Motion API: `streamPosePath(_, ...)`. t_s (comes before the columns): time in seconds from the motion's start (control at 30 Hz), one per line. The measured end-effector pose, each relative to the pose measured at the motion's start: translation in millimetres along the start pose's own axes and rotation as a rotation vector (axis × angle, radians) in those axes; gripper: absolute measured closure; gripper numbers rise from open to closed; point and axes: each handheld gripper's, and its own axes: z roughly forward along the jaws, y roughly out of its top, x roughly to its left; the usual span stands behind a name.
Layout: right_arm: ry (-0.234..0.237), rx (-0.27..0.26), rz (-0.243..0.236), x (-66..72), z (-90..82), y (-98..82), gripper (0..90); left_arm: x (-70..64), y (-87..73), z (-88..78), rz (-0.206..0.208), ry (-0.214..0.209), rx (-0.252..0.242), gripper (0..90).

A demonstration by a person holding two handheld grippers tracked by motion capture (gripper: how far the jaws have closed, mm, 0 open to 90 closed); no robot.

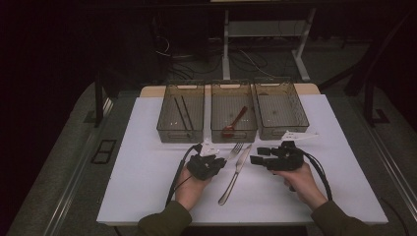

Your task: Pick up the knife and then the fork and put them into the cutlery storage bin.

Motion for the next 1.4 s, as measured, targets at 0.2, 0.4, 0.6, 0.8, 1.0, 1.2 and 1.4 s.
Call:
streamPosePath(0.2, 0.045, -0.065, -0.008, 10.5, 10.9, 21.3, 42.2, -5.7, 10.5, -12.1, 0.016, -0.004, -0.071, 84.5)
streamPosePath(0.4, 0.09, -0.09, -0.029, 23.2, 24.0, 34.5, 47.8, -11.8, 18.3, -17.0, 0.036, 0.001, -0.105, 84.8)
streamPosePath(0.6, 0.107, -0.116, -0.027, 29.5, 33.1, 42.0, 67.6, -14.3, 21.1, -19.5, 0.05, 0.009, -0.12, 85.1)
streamPosePath(0.8, 0.085, -0.152, -0.054, 36.0, 31.6, 46.6, 83.9, -10.0, 23.9, -25.2, 0.018, -0.004, -0.16, 84.6)
streamPosePath(1.0, 0.023, -0.163, -0.066, 28.3, 21.6, 55.5, 86.5, -5.8, 20.8, -31.0, 0.011, -0.039, -0.163, 71.3)
streamPosePath(1.2, -0.045, -0.201, -0.069, 10.2, -5.6, 74.1, 86.6, 5.7, 10.3, -41.6, 0.029, -0.069, -0.151, 57.3)
streamPosePath(1.4, -0.109, -0.251, -0.065, -9.4, -38.4, 95.2, 86.6, 21.3, -7.7, -52.1, 0.024, -0.101, -0.163, 47.6)
